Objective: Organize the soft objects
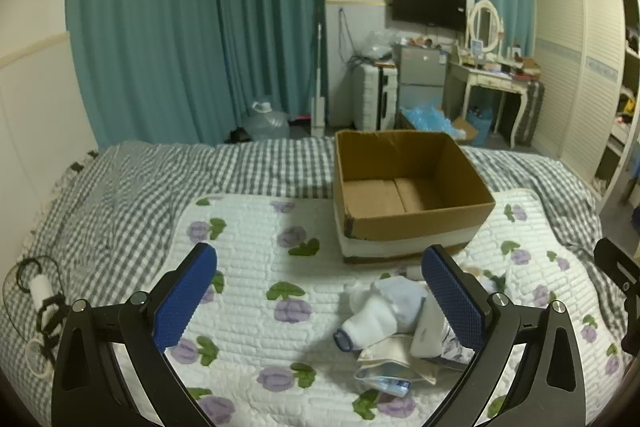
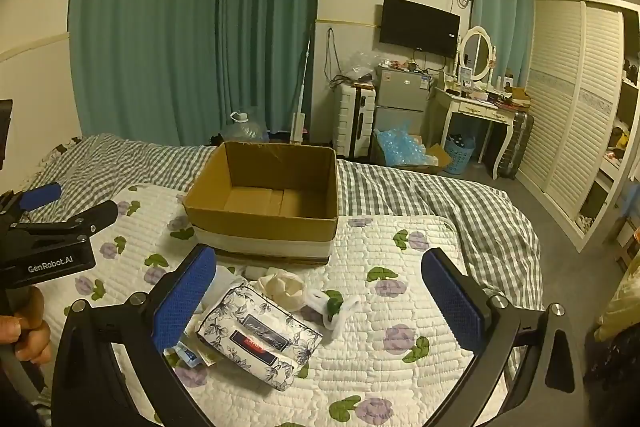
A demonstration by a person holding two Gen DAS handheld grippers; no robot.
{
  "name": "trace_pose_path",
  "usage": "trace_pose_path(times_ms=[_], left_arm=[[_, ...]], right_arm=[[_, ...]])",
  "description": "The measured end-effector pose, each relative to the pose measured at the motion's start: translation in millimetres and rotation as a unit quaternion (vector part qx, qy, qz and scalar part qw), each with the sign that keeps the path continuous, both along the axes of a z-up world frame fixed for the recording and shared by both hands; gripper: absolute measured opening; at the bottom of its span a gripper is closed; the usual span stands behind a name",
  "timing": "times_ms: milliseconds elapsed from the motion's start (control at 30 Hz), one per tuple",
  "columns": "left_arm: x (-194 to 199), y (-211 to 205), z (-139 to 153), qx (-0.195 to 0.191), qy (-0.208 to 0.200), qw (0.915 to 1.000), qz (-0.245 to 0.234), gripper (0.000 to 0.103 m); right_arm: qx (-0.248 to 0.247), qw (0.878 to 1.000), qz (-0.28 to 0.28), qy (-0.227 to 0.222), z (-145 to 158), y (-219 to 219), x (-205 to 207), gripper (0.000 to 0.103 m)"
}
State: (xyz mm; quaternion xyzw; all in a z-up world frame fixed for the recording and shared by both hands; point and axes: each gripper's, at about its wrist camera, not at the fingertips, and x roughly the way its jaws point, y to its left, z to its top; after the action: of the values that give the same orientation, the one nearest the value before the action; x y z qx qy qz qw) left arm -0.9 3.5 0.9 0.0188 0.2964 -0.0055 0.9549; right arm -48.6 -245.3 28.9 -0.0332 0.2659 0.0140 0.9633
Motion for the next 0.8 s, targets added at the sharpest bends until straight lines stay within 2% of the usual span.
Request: trace_pose_path(times_ms=[800], left_arm=[[1.9, -0.3, -1.8, -0.001, 0.001, 1.0000, -0.003, 0.103]], right_arm=[[-0.003, 1.000, 0.007, 0.004, -1.9, 4.6, -1.1, 0.103]])
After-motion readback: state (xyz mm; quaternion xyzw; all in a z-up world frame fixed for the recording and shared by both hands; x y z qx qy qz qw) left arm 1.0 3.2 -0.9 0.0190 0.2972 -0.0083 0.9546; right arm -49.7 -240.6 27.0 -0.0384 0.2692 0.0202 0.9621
